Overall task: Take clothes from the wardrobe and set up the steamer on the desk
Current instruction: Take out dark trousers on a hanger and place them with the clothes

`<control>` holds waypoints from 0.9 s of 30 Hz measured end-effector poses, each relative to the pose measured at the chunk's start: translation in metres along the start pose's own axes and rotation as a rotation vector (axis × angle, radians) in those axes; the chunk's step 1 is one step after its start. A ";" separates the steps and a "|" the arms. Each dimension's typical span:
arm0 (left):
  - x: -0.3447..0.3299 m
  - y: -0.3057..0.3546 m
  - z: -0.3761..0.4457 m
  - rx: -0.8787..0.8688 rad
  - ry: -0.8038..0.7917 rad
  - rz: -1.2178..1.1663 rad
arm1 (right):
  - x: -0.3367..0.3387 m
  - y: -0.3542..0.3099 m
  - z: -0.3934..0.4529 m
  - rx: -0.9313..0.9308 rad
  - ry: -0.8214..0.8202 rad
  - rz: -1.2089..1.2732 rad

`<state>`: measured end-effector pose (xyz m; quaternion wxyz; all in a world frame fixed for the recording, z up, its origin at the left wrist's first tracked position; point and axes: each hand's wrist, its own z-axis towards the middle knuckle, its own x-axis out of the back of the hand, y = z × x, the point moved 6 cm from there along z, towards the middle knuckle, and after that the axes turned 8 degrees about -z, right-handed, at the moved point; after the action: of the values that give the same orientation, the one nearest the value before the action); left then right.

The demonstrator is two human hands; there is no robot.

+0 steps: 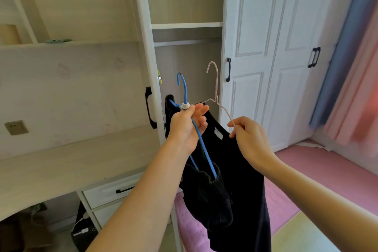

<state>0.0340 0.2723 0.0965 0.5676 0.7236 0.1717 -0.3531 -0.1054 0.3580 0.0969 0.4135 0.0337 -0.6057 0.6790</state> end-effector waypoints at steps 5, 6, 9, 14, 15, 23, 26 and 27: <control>0.015 0.021 -0.037 0.024 -0.060 -0.009 | -0.007 -0.027 -0.037 0.020 0.022 -0.020; 0.018 0.024 -0.044 0.031 -0.074 -0.006 | -0.008 -0.032 -0.045 0.024 0.032 -0.029; 0.025 0.033 -0.065 0.045 -0.109 0.014 | -0.014 -0.043 -0.069 0.024 0.056 -0.045; 0.029 0.047 -0.103 0.097 -0.155 -0.066 | -0.014 -0.054 -0.103 0.014 0.087 -0.082; 0.030 0.049 -0.110 0.104 -0.159 -0.073 | -0.013 -0.057 -0.108 0.014 0.087 -0.082; 0.038 0.046 -0.169 0.151 -0.169 -0.113 | -0.001 -0.065 -0.152 0.034 0.049 -0.124; 0.037 0.046 -0.190 0.143 -0.152 -0.133 | 0.011 -0.065 -0.169 0.050 0.020 -0.125; 0.036 0.046 -0.197 0.136 -0.141 -0.142 | 0.015 -0.064 -0.175 0.056 0.008 -0.119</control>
<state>0.1511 0.4392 0.1240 0.5014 0.7199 0.1576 -0.4533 0.0033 0.5097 0.1099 0.4545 0.0784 -0.5818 0.6699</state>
